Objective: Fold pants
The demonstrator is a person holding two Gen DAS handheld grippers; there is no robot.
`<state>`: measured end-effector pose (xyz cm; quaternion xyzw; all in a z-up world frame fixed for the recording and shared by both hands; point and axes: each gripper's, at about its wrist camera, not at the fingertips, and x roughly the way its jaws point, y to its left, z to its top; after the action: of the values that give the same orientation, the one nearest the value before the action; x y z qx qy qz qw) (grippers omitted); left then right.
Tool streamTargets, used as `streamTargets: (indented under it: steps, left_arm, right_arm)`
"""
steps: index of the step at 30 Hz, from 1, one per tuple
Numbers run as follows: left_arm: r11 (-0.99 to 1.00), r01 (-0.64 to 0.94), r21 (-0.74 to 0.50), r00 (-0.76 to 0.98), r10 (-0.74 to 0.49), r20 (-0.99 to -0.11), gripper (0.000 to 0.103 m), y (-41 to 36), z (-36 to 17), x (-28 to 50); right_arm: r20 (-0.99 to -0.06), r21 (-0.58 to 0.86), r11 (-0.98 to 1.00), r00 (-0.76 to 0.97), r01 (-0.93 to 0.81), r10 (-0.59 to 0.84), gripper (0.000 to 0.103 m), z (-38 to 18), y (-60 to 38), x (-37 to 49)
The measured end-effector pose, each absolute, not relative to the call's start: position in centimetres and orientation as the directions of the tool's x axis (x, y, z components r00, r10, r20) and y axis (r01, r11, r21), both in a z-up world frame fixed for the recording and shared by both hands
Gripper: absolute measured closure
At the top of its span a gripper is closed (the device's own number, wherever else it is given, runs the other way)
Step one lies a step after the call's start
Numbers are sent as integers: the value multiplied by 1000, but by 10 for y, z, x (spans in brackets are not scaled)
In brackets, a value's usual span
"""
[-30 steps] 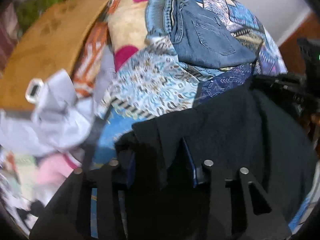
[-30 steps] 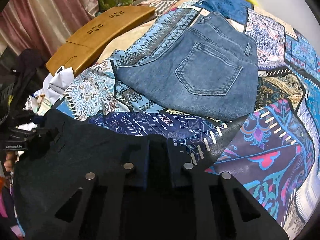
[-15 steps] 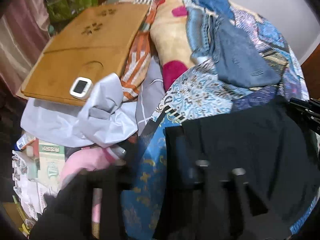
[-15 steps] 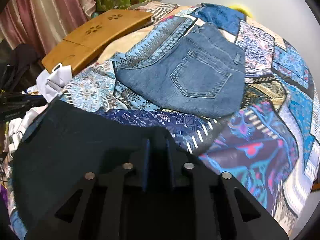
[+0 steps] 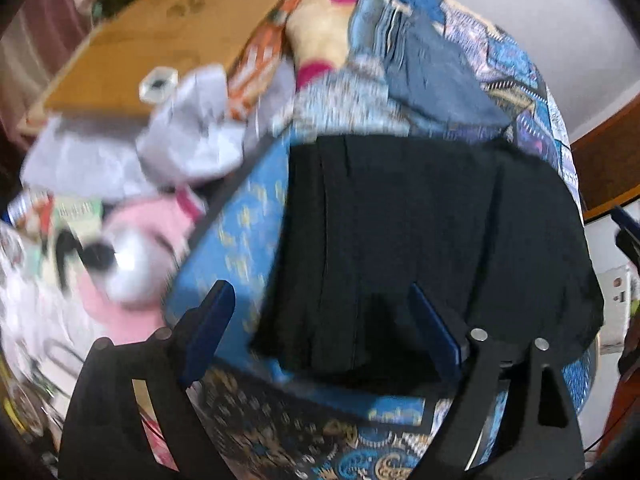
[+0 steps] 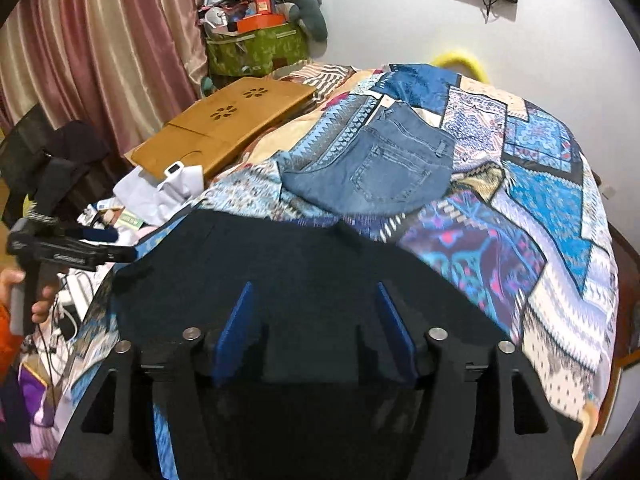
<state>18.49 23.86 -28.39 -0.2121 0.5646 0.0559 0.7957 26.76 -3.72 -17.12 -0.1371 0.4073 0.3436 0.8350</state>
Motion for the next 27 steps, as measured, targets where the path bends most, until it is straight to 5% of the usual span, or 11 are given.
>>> streamTargets:
  steps: [4, 9, 16, 21, 27]
  left_arm:
    - [898, -336, -284, 301, -184, -936, 15, 225, -307, 171]
    - [903, -330, -276, 350, -154, -924, 47, 213, -301, 164]
    - [929, -321, -184, 403, -42, -914, 67, 206, -285, 157]
    - [946, -305, -115, 435, 31, -900, 72, 202, -270, 159]
    - [952, -300, -56, 500, 107, -860, 75, 206, -240, 159]
  right_arm:
    - [-781, 65, 736, 425, -674, 458, 42, -179, -58, 243]
    - [-795, 95, 714, 380, -693, 474, 42, -192, -61, 218]
    - [-823, 40, 658, 349, -752, 448, 42, -218, -37, 204]
    - [-816, 33, 634, 345, -773, 464, 74, -221, -26, 204]
    - [-798, 43, 624, 349, -781, 492, 93, -212, -20, 198]
